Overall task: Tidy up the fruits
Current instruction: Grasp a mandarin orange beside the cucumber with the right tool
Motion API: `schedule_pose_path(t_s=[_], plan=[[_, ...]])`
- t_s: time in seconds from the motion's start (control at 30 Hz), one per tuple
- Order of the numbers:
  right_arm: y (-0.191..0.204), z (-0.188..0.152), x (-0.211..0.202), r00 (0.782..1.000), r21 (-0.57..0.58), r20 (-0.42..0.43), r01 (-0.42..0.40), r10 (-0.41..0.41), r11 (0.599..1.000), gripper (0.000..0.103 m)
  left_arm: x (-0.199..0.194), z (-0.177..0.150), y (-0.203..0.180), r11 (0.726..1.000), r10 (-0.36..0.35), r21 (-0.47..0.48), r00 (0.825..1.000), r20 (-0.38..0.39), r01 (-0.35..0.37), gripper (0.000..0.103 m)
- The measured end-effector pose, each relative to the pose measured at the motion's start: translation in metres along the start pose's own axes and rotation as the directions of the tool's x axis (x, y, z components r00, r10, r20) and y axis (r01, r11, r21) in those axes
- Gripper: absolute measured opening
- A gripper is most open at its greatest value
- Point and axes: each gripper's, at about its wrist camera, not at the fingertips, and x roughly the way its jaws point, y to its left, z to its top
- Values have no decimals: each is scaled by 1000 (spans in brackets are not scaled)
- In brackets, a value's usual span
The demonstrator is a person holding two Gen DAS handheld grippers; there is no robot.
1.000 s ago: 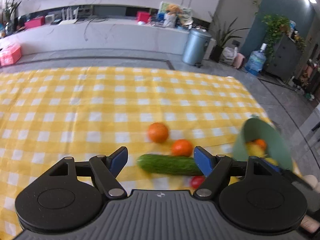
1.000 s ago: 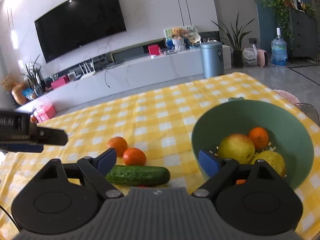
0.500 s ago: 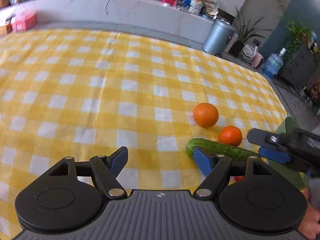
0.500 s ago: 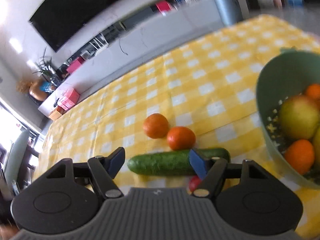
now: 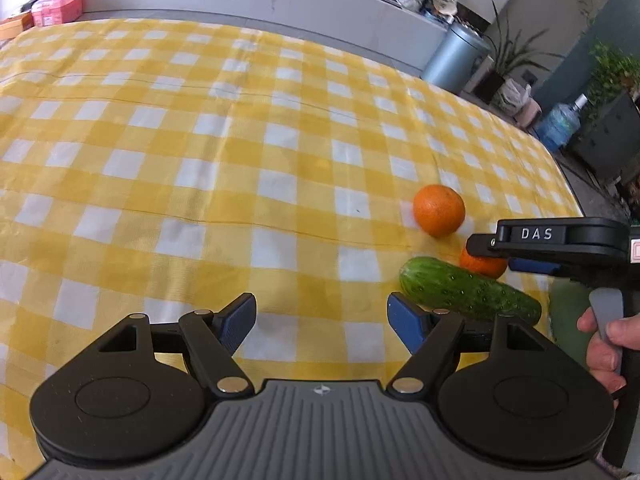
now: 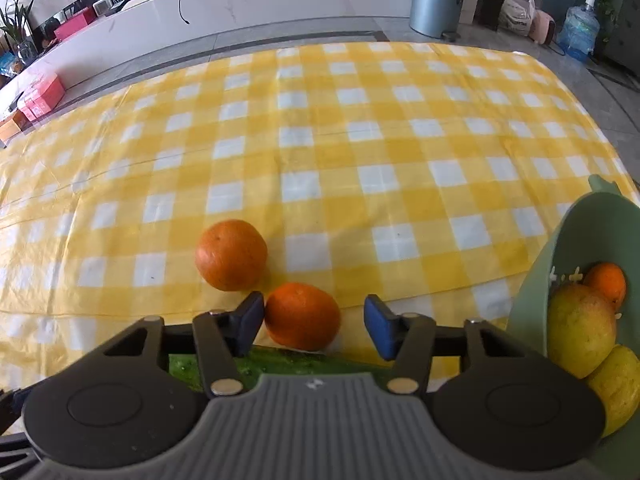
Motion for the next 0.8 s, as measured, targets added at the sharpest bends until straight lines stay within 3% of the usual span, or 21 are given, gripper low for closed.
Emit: schedule_pose_path(t_s=[0.07,0.33,0.47,0.63,0.8], plan=[[-1,2,3,1000,33,-7,-22,22,999,44,-2,0,2,1000,0,-6,1000,-2,0,88],[2,-1,18,999,78,-26,25,-23,997,42,-8,3,10,999,-17,-42,1000,-1,17,88],[-5,0,19,1000,138,-3,4,-4,990,41,-7,4,14,999,-3,-54,1000,-4,3,88],[-8,-10,0,996,191,56,-76,66,979,41,-5,4,16,998,12,-63,1000,-10,-12,88],[-10,-22,-27,981,190,149,-150,122,970,41,-8,3,12,999,3,-39,999,34,-2,88]])
